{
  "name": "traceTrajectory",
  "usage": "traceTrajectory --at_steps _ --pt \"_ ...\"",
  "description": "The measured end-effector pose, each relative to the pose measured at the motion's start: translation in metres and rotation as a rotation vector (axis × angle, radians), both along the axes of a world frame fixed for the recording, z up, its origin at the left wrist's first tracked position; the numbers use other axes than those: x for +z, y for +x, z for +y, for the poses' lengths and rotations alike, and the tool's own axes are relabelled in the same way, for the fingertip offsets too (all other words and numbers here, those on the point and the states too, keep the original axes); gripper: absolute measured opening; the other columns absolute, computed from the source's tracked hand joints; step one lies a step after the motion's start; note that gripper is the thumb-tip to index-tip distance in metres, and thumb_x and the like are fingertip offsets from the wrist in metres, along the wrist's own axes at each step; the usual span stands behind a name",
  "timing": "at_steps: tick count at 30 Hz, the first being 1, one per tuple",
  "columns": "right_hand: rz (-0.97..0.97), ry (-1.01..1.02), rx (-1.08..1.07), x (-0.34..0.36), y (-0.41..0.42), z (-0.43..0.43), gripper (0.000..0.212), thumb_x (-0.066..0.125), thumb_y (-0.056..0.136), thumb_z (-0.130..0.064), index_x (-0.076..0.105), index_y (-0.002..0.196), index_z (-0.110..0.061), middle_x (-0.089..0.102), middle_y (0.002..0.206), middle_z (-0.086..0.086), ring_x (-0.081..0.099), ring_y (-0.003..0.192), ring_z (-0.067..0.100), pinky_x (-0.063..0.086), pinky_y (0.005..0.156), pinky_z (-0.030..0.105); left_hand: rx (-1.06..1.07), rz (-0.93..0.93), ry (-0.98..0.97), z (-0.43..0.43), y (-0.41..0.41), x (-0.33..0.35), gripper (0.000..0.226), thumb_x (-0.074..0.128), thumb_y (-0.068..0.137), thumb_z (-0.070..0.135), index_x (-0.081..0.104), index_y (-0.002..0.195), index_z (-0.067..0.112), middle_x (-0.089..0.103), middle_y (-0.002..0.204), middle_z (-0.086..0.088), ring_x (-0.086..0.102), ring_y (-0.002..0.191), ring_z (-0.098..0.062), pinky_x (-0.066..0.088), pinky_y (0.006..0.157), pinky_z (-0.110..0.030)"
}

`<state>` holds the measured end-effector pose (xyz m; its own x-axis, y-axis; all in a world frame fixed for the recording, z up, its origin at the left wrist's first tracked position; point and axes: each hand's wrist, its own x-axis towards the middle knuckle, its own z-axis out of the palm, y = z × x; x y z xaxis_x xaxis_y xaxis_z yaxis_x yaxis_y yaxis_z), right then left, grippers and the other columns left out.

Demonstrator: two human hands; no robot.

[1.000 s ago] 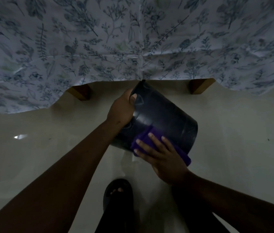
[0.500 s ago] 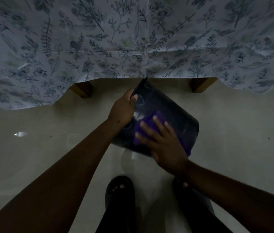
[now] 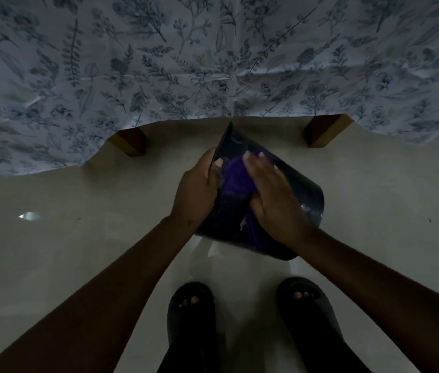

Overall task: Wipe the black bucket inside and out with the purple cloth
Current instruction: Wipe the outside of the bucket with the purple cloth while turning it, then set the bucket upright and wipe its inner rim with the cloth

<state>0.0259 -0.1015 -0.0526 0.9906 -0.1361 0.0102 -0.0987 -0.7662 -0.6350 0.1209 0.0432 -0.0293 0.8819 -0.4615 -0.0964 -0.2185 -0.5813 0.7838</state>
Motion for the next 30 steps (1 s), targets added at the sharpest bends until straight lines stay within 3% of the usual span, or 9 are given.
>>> traceTrajectory --at_steps 3,5,9,11,14,18,23,26,30 --pt "-0.027 0.214 -0.237 0.014 0.012 -0.016 0.057 0.051 0.09 -0.005 0.03 0.143 -0.004 0.028 0.151 0.013 0.028 0.131 0.004 0.018 0.105 0.003 -0.083 -0.072 -0.002 -0.004 -0.005 0.004 0.038 0.034 0.103 0.037 0.052 0.133 0.021 0.071 0.106 0.0 0.069 0.091 -0.014 0.057 0.079 -0.03" --pt "-0.076 0.237 -0.294 0.022 0.01 -0.025 0.049 0.052 0.09 -0.004 0.037 0.136 0.002 0.033 0.143 0.017 0.031 0.116 -0.005 0.02 0.093 -0.006 -0.125 -0.116 0.024 -0.006 -0.008 0.008 0.046 0.036 0.099 0.046 0.051 0.136 0.023 0.071 0.113 0.0 0.069 0.098 -0.015 0.057 0.083 -0.033" --pt "-0.052 0.198 -0.335 0.035 -0.007 -0.024 0.054 0.059 0.092 -0.031 0.042 0.138 -0.008 0.032 0.143 0.006 0.032 0.122 0.001 0.024 0.097 0.0 -0.176 -0.341 0.045 -0.007 -0.018 0.024 0.047 0.045 0.094 0.047 0.059 0.128 0.019 0.073 0.11 -0.002 0.068 0.097 -0.014 0.052 0.082 -0.018" --pt "-0.012 0.171 -0.404 0.036 -0.015 -0.019 0.06 0.06 0.088 -0.044 0.044 0.137 -0.013 0.035 0.137 0.005 0.037 0.122 0.012 0.035 0.102 0.018 -0.2 -0.408 0.025 -0.003 -0.024 0.03 0.043 0.049 0.094 0.042 0.062 0.125 0.016 0.075 0.104 -0.003 0.068 0.092 -0.013 0.046 0.076 -0.012" --pt "-0.007 0.328 -0.515 0.037 -0.02 -0.017 0.045 0.061 0.086 -0.034 0.053 0.127 -0.017 0.046 0.125 0.003 0.047 0.113 0.018 0.046 0.096 0.039 -0.27 -0.418 0.01 0.005 -0.035 0.032 0.044 0.053 0.091 0.042 0.059 0.128 0.017 0.076 0.101 -0.001 0.073 0.087 -0.014 0.057 0.076 -0.023" --pt "0.001 0.372 -0.678 0.04 -0.026 -0.018 0.019 0.059 0.081 -0.021 0.06 0.1 -0.02 0.061 0.103 -0.001 0.057 0.093 0.015 0.049 0.08 0.035 -0.402 -0.466 0.102 0.011 -0.061 0.028 0.052 0.056 0.086 0.042 0.043 0.134 0.026 0.075 0.077 0.004 0.069 0.061 -0.009 0.056 0.057 -0.021" --pt "-0.086 0.925 -0.926 0.06 -0.039 -0.041 0.013 0.054 0.083 -0.004 0.064 0.083 -0.013 0.062 0.07 0.0 0.055 0.064 0.014 0.045 0.056 0.027 -0.574 -0.615 0.194 0.029 -0.077 0.017 0.047 0.051 0.087 0.041 0.046 0.131 0.025 0.063 0.057 0.006 0.058 0.046 -0.009 0.045 0.041 -0.019" --pt "-0.226 1.083 -0.903 0.085 -0.039 -0.061 0.024 0.049 0.085 0.003 0.066 0.087 -0.013 0.061 0.072 0.0 0.054 0.064 0.01 0.046 0.061 0.023 -0.682 -0.612 0.205 0.04 -0.085 0.01 0.047 0.055 0.086 0.038 0.05 0.132 0.029 0.064 0.06 0.006 0.06 0.05 -0.011 0.044 0.042 -0.02" --pt "-0.216 0.931 -0.725 0.112 -0.041 -0.075 0.03 0.049 0.085 0.001 0.067 0.088 -0.022 0.064 0.083 0.0 0.056 0.075 0.012 0.045 0.07 0.027 -0.794 -0.593 0.208 0.048 -0.092 0.004 0.052 0.055 0.083 0.03 0.045 0.134 0.032 0.067 0.066 0.006 0.063 0.054 -0.013 0.05 0.043 -0.021"
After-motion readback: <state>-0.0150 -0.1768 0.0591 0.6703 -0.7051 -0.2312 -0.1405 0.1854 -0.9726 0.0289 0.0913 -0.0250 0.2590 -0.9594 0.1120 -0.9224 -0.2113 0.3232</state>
